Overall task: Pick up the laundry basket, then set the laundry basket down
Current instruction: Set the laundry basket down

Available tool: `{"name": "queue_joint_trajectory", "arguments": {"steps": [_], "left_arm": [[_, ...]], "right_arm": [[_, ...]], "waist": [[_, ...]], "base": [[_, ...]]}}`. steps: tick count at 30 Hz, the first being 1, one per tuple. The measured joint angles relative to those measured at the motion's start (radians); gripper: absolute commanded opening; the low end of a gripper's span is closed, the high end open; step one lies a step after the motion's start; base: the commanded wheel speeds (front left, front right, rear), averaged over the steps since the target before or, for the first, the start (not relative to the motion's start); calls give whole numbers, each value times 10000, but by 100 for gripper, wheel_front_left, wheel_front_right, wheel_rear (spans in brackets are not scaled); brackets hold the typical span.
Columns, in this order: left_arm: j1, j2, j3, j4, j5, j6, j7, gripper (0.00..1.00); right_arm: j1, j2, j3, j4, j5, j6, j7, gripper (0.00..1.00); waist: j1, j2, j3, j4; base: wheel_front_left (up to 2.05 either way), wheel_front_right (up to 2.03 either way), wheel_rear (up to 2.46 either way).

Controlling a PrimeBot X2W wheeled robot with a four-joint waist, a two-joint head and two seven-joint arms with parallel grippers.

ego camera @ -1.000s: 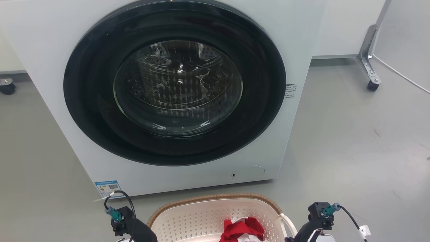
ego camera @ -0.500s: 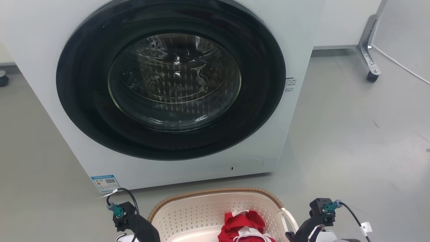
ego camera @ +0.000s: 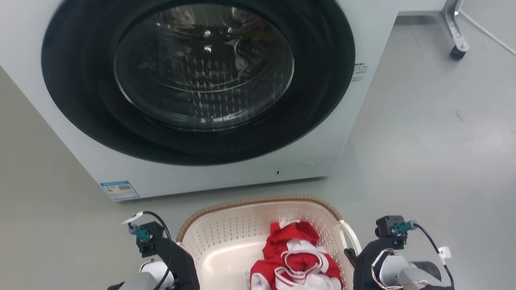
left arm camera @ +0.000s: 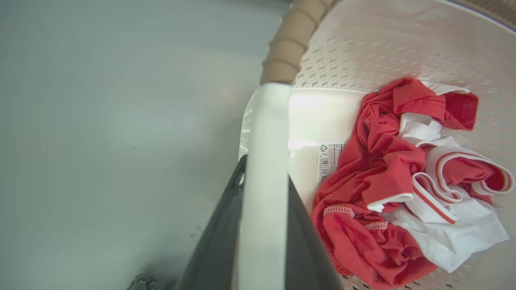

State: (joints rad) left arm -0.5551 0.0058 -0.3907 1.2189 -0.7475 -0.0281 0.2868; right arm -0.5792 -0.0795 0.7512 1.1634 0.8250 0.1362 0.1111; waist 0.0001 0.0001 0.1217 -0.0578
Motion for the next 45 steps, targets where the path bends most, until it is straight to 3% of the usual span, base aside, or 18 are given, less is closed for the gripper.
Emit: {"name": "queue_joint_trajectory", "arguments": {"steps": [33, 45], "left_arm": [[-2886, 136, -104, -522, 570, 548, -2466, 0], [-3418, 211, -115, -408, 673, 566, -3214, 0]], "right_arm": [[-2886, -384, 104, -362, -621, -2, -2290, 0], [-3568, -385, 412, -349, -871, -44, -2861, 0]], "waist": [[1, 2, 4796, 94], [1, 1, 6269, 166]], "base": [[0, 0, 0], [0, 0, 0]]}}
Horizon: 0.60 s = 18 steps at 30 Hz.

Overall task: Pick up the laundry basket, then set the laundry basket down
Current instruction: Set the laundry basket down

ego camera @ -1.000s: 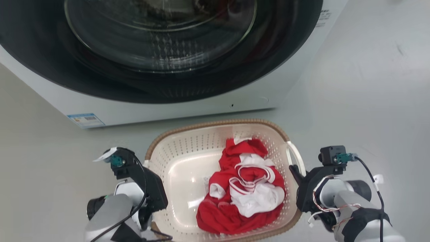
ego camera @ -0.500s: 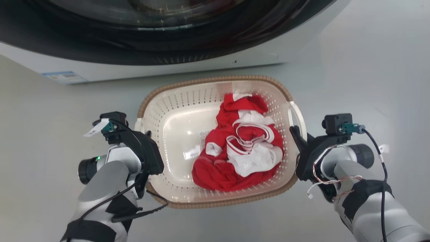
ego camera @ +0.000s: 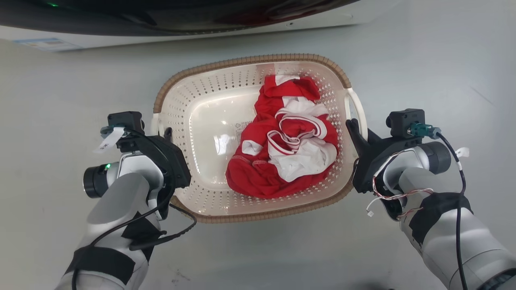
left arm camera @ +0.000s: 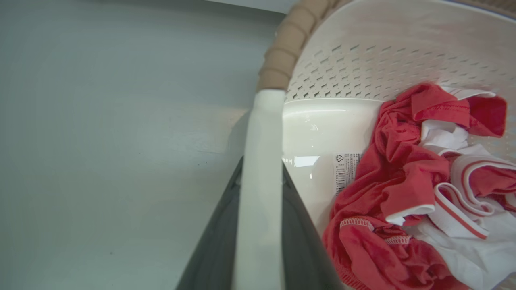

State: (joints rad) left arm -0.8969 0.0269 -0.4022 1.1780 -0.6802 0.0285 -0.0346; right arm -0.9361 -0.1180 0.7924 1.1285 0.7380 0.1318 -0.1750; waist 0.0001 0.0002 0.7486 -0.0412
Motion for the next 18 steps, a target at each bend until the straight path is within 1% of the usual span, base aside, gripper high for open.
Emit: {"name": "queue_joint_trajectory", "arguments": {"steps": [2, 18], "left_arm": [[-74, 8, 0, 13, 36, 67, -128, 0], [-435, 35, -96, 236, 196, 33, -1095, 0]], "right_arm": [[-90, 2, 40, 35, -94, 0, -90, 0], [-445, 38, 136, 242, -297, 0, -550, 0]], "waist": [[0, 0, 178, 9], [0, 0, 999, -20]], "base": [[0, 0, 0], [0, 0, 0]]}}
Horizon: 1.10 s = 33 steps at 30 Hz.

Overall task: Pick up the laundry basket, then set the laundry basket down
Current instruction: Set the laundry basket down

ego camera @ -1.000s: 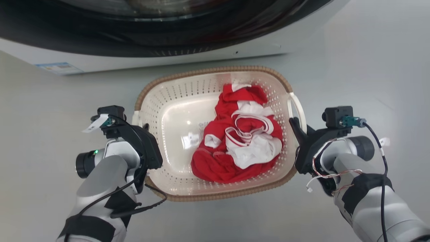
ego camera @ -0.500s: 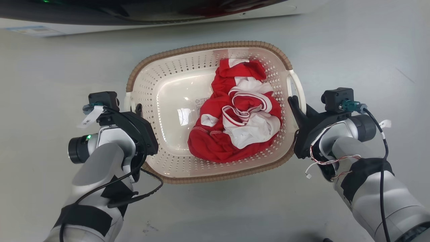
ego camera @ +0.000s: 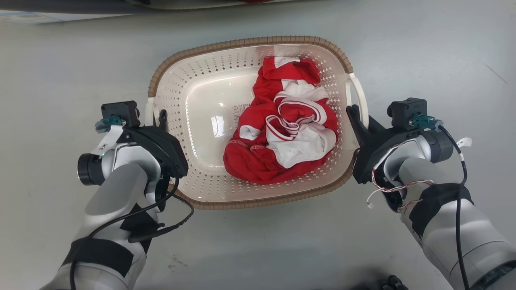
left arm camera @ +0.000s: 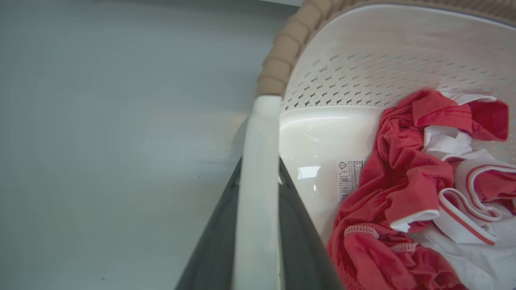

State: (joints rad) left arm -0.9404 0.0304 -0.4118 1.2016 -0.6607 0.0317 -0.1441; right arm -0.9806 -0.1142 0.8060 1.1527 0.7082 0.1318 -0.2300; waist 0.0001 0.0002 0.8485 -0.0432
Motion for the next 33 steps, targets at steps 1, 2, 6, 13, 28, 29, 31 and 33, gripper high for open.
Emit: {"name": "queue_joint_trajectory", "arguments": {"steps": [1, 2, 6, 13, 28, 29, 31, 33], "left_arm": [[-18, 0, -6, 23, 6, -67, 0, 0], [-42, -2, -12, 48, 6, -67, -2, 0], [-166, -2, -50, 121, 13, -155, -63, 0], [-200, -8, -69, 240, 13, -245, -88, 0], [-403, 148, -153, 522, 19, -642, 33, 100], [-403, 144, -146, 525, 8, -685, 35, 100], [-399, 117, -148, 543, -13, -685, 63, 100], [-379, 107, -146, 573, -29, -683, 65, 100]], "right_arm": [[-7, 2, -4, 15, 6, 0, -2, 0], [-13, 2, -2, 27, 13, 0, -2, 0], [-50, 8, -4, 71, 44, 0, -8, 0], [-56, 19, 15, 119, 58, 2, -59, 0], [-61, -167, 414, -291, 359, 0, -107, 100], [-41, -176, 426, -322, 387, 0, -107, 100], [21, -192, 454, -385, 424, 0, -130, 100], [107, -203, 462, -418, 508, 0, -153, 100]], "waist": [[0, 0, 28, -5], [0, 0, 59, -8], [0, -2, 151, -11], [-2, -2, 212, -2], [-2, -2, 130, 60], [-2, -2, 94, 67], [-3, -2, 6, 78], [-2, -2, -101, 86]], "base": [[0, 0, 0], [0, 0, 0], [0, 0, 0], [0, 0, 0], [0, 0, 0], [0, 0, 0], [0, 0, 0], [0, 0, 0]]}}
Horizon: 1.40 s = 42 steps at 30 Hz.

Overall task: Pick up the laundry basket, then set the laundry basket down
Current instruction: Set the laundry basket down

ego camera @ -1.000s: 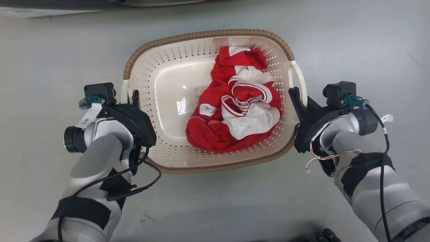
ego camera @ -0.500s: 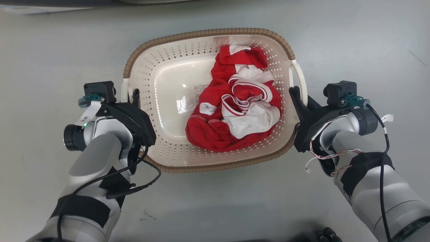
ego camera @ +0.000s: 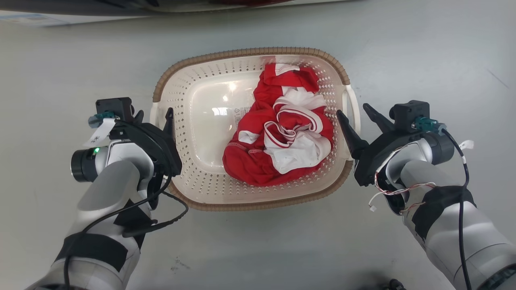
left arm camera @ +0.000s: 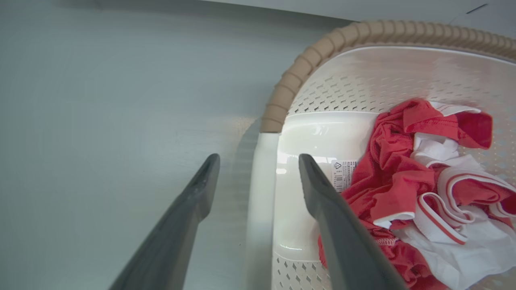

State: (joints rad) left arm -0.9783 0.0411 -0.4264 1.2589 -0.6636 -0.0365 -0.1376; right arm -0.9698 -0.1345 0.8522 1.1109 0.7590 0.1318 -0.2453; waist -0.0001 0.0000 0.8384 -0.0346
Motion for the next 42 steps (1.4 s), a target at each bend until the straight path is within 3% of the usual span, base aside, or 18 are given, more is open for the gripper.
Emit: {"name": "queue_joint_trajectory", "arguments": {"steps": [15, 23, 42], "left_arm": [[993, -27, -163, 153, 35, -8, -640, 100], [1539, -36, -219, 102, 52, -169, -947, 100], [3044, 176, -119, -1488, 451, -148, -1122, 100]], "right_arm": [[823, -176, 65, -150, 533, 0, -38, 100], [1470, -293, -451, -213, 982, 0, -40, 100], [2976, -516, -1567, -1177, 1095, -48, -40, 100]], "waist": [[0, -1, -1604, -25], [1, -1, -2748, -42], [-1, -1, -5498, -103]], "base": [[0, 0, 0], [0, 0, 0], [0, 0, 0]]}}
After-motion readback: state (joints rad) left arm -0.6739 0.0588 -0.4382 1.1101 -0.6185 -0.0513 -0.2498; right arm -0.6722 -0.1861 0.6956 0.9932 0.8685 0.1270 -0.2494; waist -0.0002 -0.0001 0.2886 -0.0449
